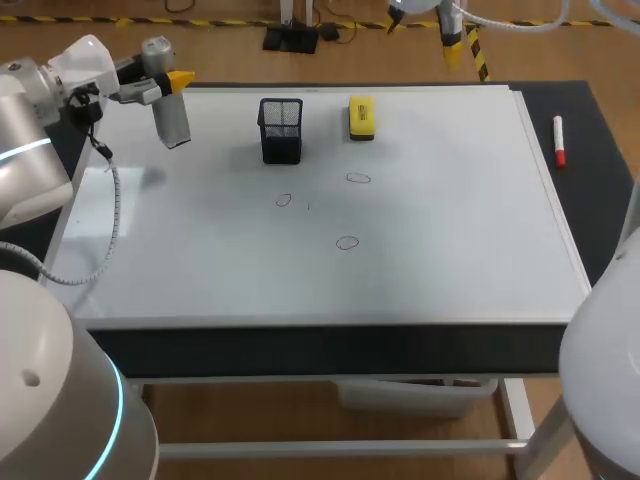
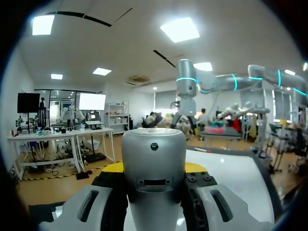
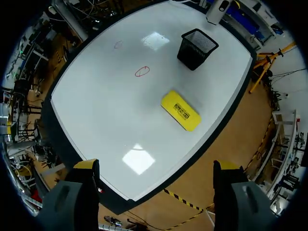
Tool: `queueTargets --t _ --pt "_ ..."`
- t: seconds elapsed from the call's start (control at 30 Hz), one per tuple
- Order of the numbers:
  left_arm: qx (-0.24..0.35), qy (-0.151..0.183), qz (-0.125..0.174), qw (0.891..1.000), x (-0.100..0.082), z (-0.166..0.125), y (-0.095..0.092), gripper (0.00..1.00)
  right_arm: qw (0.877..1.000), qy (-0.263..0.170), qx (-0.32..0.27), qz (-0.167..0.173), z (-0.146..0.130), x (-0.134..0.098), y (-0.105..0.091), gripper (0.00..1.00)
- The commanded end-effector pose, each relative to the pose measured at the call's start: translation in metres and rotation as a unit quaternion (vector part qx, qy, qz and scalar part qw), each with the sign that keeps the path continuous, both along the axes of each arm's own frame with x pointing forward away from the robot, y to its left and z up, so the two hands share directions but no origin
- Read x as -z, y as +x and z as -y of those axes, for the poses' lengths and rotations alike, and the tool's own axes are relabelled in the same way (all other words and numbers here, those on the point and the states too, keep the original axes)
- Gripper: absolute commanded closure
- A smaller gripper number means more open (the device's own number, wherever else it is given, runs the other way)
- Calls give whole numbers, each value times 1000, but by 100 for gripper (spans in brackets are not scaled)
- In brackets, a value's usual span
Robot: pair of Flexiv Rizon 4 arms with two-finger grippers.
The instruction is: Pick up the inspection probe, press it on each red-marked spot on the whiteboard one by one, put down the probe, pick up the eraser, and wipe off all the red marks.
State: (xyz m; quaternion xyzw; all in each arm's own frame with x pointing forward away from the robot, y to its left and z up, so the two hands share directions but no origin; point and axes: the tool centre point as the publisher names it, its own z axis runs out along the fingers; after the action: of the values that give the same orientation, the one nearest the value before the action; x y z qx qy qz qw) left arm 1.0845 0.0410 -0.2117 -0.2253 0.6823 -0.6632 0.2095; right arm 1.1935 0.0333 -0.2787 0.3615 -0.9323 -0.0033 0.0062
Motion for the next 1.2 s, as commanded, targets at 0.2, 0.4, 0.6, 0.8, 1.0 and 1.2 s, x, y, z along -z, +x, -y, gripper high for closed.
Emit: queueTargets --t 0.2,0.4,0.6,0.8,1.0,1.2 --pt "1 0 1 1000 0 0 0 100 999 -45 -1 -24 -3 -4 0 0" --pt "1 0 1 1000 0 0 0 100 997 -16 -60 -54 -16 18 21 0" --pt "1 0 1 1000 0 0 0 100 990 -13 -118 -76 -29 43 25 0" --pt "1 0 1 1000 0 0 0 100 976 -30 -197 -88 -45 65 24 0" --pt "1 0 1 1000 0 0 0 100 965 -30 -250 -68 -58 79 20 0" --pt "1 0 1 1000 0 0 0 100 957 -8 -286 -50 -68 87 17 0"
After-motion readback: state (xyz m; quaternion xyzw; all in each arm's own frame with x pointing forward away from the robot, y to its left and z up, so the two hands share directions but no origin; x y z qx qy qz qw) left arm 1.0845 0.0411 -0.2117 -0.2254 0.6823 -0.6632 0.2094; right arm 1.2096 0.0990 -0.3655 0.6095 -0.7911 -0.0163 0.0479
